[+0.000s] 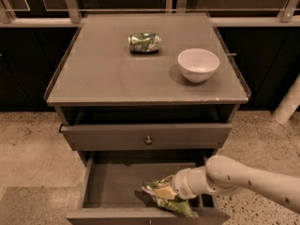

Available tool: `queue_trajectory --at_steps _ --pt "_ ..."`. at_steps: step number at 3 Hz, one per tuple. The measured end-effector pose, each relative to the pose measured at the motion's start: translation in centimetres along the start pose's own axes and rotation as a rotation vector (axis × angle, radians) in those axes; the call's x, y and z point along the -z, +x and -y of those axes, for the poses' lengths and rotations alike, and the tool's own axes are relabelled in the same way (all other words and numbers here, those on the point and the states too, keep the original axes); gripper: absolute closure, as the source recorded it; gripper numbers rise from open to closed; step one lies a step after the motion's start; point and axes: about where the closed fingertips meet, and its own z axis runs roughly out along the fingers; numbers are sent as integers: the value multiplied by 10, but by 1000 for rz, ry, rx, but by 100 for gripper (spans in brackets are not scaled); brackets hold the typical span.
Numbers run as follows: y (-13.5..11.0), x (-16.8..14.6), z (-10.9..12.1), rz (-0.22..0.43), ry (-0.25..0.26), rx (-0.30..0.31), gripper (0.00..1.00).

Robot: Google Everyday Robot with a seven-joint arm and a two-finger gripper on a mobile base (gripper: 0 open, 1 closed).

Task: Pick green can from middle drawer and place on counter

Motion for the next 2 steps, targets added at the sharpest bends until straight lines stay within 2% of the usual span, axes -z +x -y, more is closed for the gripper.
queue_trajectory --at_steps 1,2 --pt "-2 64 -26 23 106 18 100" --pt "-15 119 -26 8 162 54 100"
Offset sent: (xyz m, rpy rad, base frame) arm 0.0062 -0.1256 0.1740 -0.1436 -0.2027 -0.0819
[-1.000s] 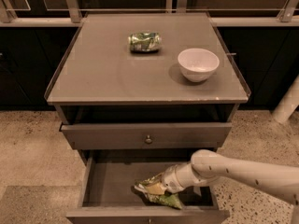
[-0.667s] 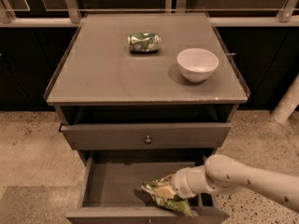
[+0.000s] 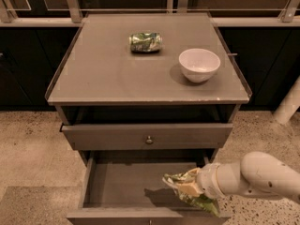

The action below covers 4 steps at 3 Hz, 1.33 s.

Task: Pick green can from middle drawer and place on counter

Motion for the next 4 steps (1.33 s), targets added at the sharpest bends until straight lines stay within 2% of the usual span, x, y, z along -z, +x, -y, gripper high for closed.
queue_trajectory --at_steps 1,2,3,4 --pt "-6 4 -1 -1 -11 8 100" --pt "-14 19 3 27 -6 24 100" --pt "-56 84 10 114 35 113 100" --pt "-109 173 15 193 112 221 100"
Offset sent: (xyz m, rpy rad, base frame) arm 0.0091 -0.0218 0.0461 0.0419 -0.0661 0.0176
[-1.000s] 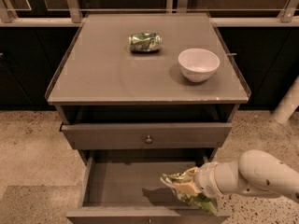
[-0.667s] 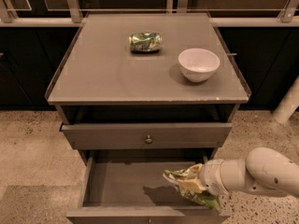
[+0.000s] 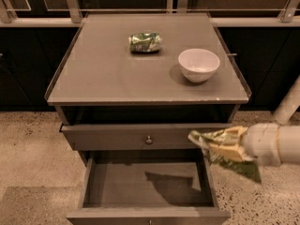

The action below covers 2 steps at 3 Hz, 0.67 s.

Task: Pick green can from middle drawer and place on counter

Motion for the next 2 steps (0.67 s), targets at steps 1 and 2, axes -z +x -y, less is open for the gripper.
queue_trajectory --at_steps 1,2 --pt "-73 68 25 53 100 119 100" --pt "-81 73 30 62 113 130 100"
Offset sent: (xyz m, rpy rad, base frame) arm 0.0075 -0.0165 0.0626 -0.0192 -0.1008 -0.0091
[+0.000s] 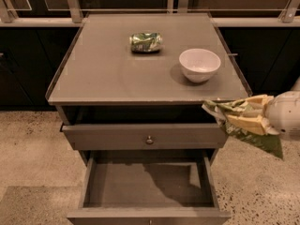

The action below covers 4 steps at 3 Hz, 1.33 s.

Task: Pick green can from middle drawer and place on counter

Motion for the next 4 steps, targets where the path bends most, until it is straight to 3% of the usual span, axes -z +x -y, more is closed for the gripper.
queue_trajectory --at_steps 1,2,4 --pt "-1 -3 -2 42 14 -5 100" --pt "-13 -23 21 96 -4 42 100" --pt "-89 -108 81 175 -134 206 100"
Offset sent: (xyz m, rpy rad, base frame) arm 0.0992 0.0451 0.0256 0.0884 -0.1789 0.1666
